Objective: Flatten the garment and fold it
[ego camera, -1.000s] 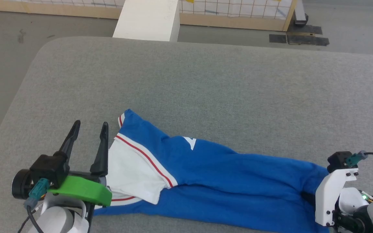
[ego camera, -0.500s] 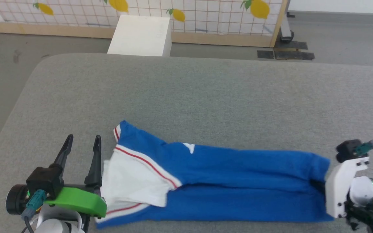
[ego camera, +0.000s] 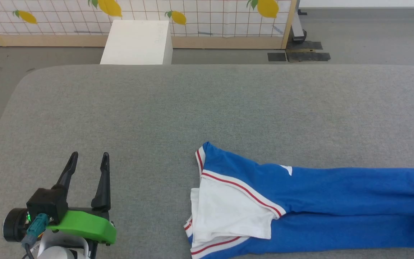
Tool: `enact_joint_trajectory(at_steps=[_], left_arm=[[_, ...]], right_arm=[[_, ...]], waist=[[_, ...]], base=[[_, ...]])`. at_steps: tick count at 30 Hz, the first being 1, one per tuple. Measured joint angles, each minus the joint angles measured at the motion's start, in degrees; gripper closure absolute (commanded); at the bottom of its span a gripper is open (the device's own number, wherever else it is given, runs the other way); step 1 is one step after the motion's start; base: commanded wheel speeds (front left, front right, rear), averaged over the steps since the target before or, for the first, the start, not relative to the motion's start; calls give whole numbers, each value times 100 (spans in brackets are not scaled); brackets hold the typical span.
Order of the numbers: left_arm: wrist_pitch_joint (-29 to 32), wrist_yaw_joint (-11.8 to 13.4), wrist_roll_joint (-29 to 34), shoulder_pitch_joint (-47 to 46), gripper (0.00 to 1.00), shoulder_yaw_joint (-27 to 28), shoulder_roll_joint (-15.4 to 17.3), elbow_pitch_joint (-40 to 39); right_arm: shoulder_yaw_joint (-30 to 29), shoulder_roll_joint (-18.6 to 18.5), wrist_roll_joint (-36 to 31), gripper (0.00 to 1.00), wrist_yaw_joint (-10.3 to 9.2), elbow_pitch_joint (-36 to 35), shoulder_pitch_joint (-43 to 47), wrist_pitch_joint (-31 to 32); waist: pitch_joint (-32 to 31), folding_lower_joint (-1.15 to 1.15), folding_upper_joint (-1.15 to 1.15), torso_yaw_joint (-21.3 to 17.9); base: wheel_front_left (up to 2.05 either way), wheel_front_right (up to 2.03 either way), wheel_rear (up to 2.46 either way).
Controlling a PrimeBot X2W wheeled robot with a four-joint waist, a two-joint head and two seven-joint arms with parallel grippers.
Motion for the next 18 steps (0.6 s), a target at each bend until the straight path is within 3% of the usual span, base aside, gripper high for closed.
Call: enact_joint_trajectory(at_steps=[3, 8, 12, 18], left_arm=[[0, 20, 0, 0, 0, 1, 3, -10], [9, 40, -2, 0, 0, -2, 3, -10], [51, 40, -7, -5, 0, -23, -1, -5], [101, 37, -21, -40, 0, -93, -9, -1]], right_arm=[[-226, 378, 294, 100, -1, -142, -4, 278], [-213, 1452, 1561, 100, -1, -343, -104, 990], [-110, 2024, 2293, 100, -1, -453, -201, 1302], [407, 2319, 2699, 100, -1, -342, -354, 1314]], waist=[[7, 0, 0, -24], [-19, 0, 0, -26], [-34, 0, 0, 29], [-20, 0, 0, 156]], base=[[0, 0, 0], [0, 0, 0], [0, 0, 0], [0, 0, 0]])
